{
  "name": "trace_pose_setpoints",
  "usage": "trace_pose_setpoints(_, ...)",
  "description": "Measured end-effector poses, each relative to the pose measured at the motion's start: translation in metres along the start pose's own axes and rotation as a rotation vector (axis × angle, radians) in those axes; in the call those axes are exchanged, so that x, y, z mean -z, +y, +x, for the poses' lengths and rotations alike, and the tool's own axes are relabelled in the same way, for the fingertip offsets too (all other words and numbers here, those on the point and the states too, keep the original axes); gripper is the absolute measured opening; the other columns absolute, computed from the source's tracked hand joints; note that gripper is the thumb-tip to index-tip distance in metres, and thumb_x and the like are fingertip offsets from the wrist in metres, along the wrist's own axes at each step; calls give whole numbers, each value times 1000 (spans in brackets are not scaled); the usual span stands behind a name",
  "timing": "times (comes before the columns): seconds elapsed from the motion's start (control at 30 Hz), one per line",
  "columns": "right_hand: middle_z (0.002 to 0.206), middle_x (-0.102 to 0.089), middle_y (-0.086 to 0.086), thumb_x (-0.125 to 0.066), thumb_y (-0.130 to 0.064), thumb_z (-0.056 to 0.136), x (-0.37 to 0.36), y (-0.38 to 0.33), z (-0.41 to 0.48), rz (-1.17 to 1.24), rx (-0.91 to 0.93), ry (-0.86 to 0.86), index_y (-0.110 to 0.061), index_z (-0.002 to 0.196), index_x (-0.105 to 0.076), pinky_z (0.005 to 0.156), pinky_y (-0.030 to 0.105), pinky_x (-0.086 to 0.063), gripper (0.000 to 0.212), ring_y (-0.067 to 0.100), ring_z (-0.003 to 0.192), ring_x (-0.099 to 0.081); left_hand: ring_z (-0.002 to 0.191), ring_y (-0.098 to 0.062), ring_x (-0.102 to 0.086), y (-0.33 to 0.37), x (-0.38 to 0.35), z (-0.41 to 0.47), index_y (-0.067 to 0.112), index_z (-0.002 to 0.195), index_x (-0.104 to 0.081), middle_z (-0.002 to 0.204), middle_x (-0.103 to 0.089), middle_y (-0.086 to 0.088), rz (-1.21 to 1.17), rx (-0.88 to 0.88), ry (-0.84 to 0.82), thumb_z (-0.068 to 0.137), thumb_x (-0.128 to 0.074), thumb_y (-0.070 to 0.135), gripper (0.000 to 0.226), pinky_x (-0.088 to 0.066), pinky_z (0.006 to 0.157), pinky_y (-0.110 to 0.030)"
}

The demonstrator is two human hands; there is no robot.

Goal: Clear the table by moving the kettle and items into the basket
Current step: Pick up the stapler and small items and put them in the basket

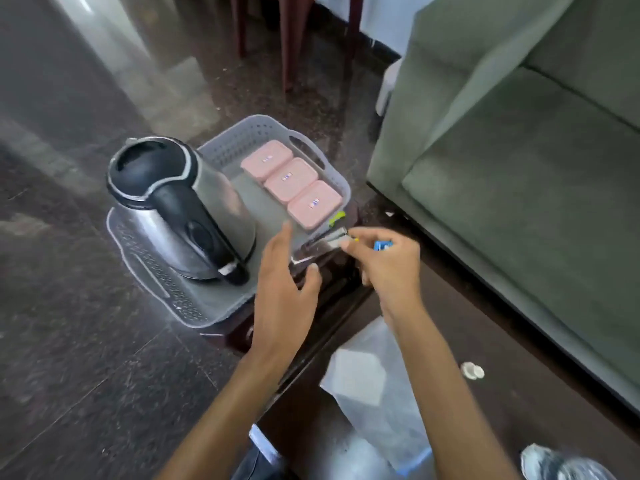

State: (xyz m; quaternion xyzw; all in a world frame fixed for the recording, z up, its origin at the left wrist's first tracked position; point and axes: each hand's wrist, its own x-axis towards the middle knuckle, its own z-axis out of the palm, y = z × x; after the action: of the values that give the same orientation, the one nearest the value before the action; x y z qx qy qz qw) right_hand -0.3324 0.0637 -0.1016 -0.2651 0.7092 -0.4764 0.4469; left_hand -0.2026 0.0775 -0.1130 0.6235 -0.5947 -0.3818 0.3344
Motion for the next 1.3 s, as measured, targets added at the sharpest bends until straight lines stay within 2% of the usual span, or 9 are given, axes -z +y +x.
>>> trace_pose_setpoints(0.2,90,-72,3,-68,-13,70,-78,-6,56,-517,129,-77,-18,83,-73,76,30,-51,15,22,85,-64,132,7,-18,-11,6,20,17,150,-6,150,-20,13,-248,299,30,87,-35,-8,73,-12,97,1)
trace_pose_setpoints(0.33,87,-66,12,-60,-14,73,-103,1,65,-817,85,-187,-10,80,-66,70,30,-46,10,34,92,-64,124,12,-12,-11,3,29,14,149,0,156,-14,4,-321,409,38,87,-32,-11,75,-7,82,15)
trace_pose_setpoints(0.63,123,-59,12,-55,-13,84,-114,-17,68,-1315,127,-408,-10,116,-54,77,32,-39,32,30,113,-56,142,-9,-21,-16,-5,47,20,150,-5,157,-17,3,-420,503,53,88,-32,-8,73,-15,113,-20)
trace_pose_setpoints(0.73,111,-63,12,-59,-19,80,-111,-17,71,-1232,179,-378,-9,104,-59,76,32,-42,26,32,105,-58,143,-8,-17,-17,-5,50,21,149,-8,157,-15,6,-423,519,55,88,-32,-6,71,-12,116,-23)
trace_pose_setpoints(0.87,70,-52,5,-58,-19,82,-114,-28,79,-464,-52,-344,-12,77,-53,55,26,-35,10,19,63,-49,137,-5,-30,-12,-4,52,24,146,-23,153,-30,5,-479,528,77,93,-33,2,58,-20,112,-21)
trace_pose_setpoints(0.97,64,-43,5,-46,-2,85,-122,-29,86,-179,-190,-371,-11,76,-51,52,26,-34,13,18,52,-43,94,28,-49,-11,-7,58,21,144,-29,141,-44,3,-561,538,135,96,-32,5,50,-32,83,4)
trace_pose_setpoints(1.03,64,-50,4,-53,4,81,-128,-20,92,-187,-100,-344,-13,70,-56,57,29,-41,20,21,57,-51,80,30,-48,-11,-8,63,19,145,-27,139,-45,1,-581,566,153,96,-30,4,51,-34,72,3)
trace_pose_setpoints(1.13,75,-60,4,-69,-3,74,-135,-10,98,-382,83,-250,-7,81,-69,74,32,-47,9,20,75,-56,132,0,-36,-9,-8,67,18,147,-22,152,-30,1,-554,570,156,95,-29,5,54,-24,108,-17)
trace_pose_setpoints(1.3,92,-70,16,-69,-9,76,-146,-5,111,-782,305,-296,-3,84,-72,70,30,-46,11,27,85,-61,145,-12,-15,-19,-14,68,20,149,-14,158,-16,3,-431,571,128,90,-34,13,63,-13,119,-37)
